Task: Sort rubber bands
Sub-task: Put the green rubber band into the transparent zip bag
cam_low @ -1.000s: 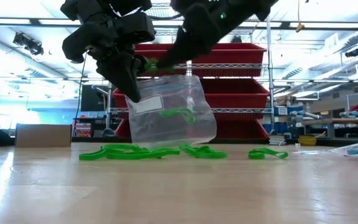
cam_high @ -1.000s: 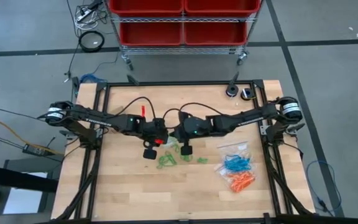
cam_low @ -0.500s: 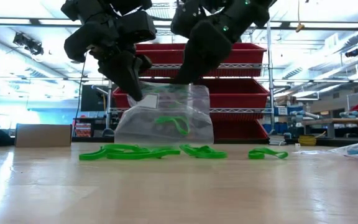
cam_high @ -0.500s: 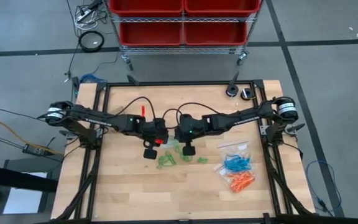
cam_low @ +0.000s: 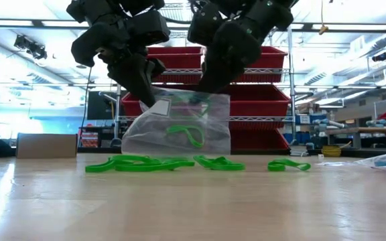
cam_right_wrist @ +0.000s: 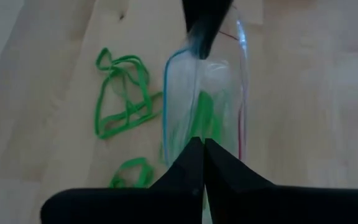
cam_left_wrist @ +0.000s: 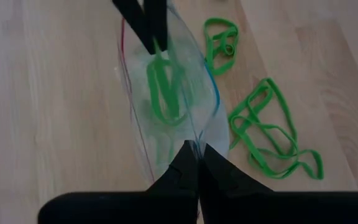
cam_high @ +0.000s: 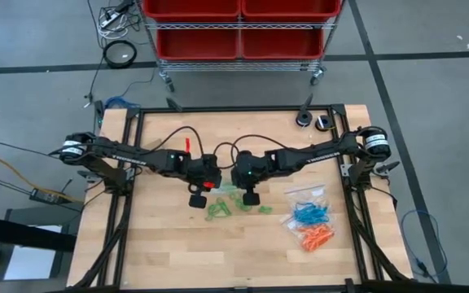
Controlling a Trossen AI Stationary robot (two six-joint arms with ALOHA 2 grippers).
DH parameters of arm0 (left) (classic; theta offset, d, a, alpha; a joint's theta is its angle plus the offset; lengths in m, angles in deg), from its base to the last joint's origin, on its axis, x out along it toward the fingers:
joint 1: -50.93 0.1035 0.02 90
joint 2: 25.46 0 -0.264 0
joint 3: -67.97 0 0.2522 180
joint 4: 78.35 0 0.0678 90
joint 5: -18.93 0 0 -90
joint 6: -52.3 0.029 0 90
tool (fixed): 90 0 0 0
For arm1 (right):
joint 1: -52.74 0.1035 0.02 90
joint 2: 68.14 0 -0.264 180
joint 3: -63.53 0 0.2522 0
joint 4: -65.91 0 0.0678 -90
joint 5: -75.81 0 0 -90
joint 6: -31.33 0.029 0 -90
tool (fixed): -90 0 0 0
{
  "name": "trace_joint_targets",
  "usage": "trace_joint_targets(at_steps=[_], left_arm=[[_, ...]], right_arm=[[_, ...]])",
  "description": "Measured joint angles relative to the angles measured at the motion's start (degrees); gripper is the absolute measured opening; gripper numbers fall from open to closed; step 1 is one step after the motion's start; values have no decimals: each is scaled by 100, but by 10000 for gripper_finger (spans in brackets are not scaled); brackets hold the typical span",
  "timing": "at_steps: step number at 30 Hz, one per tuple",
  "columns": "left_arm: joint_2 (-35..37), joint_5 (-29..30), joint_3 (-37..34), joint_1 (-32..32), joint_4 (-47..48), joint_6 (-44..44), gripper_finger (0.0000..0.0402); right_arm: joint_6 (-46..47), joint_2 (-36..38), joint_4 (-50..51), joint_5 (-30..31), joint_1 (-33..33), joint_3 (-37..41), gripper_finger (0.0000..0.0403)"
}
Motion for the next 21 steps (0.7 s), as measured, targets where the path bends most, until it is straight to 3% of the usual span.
trace_joint_targets(at_steps=[5, 12, 16, 21], left_arm=[[0, 0, 0, 0, -7, -8, 2], [0, 0, 0, 0, -11, -29, 2], [0, -2, 0, 0, -13, -37, 2], [2, -2, 0, 0, 32, -39, 2]], right_arm=[[9, 2, -2, -11, 43, 0, 22], [146, 42, -3, 468, 100, 0, 89], [185, 229, 149, 1050, 220, 0, 111], [120, 792, 720, 1834, 630, 0, 108]])
